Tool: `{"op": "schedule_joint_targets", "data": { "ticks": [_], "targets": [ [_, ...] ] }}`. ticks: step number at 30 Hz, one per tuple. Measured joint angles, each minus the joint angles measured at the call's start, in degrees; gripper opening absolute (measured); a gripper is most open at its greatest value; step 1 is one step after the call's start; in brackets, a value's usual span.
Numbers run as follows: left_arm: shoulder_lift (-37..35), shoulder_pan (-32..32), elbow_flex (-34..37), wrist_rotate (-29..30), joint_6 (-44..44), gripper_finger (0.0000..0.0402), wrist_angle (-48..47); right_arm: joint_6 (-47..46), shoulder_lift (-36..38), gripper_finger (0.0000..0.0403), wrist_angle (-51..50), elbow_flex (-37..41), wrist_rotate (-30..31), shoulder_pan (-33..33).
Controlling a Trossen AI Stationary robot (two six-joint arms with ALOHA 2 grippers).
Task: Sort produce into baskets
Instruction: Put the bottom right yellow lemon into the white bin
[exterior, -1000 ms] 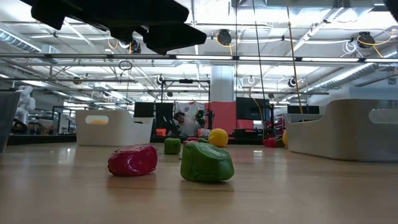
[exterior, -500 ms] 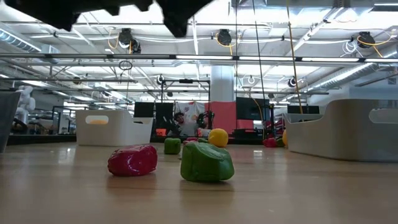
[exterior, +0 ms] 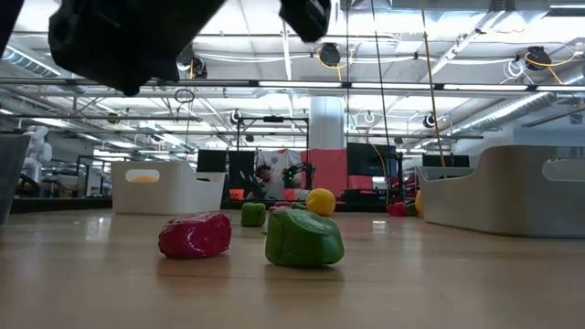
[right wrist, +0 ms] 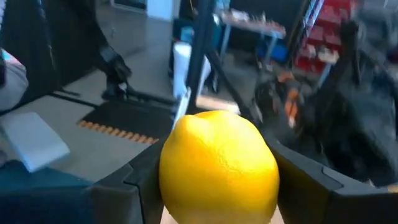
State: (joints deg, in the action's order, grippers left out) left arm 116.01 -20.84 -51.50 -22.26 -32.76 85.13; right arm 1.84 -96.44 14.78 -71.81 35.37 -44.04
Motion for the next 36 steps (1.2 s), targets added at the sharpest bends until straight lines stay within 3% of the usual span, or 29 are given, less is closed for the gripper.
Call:
{"op": "schedule_joint_targets", "data": {
  "ticks": [5, 13, 16, 23, 36],
  "targets": [
    [1.97, -0.17, -1.46, -0.26, -1.41, 0.0297, 4.72, 5.67, 0.00, 0.0224, 3.76, 0.00, -2.12, 1.54],
    [2.01, -0.06, -3.77, -0.62, -1.13, 0.0297, 4.95, 6.15, 0.00, 0.0224, 4.59, 0.00, -10.93, 5.02],
    [1.99, 0.09, -4.75, -4.52, 0.08, 0.0297, 4.89, 5.75, 0.00, 0.0224, 4.53, 0.00, -13.74, 5.85],
    [2.01, -0.19, -7.50, -10.11, 1.17, 0.0297, 4.67, 7.91, 0.00, 0.0224, 4.68, 0.00, -14.64, 5.80],
    [1.99, 0.29, -9.07, -9.72, 1.66, 0.0297, 4.42, 9.65, 0.00, 0.0224, 3.61, -0.01, -13.69, 6.81]
  ]
}}
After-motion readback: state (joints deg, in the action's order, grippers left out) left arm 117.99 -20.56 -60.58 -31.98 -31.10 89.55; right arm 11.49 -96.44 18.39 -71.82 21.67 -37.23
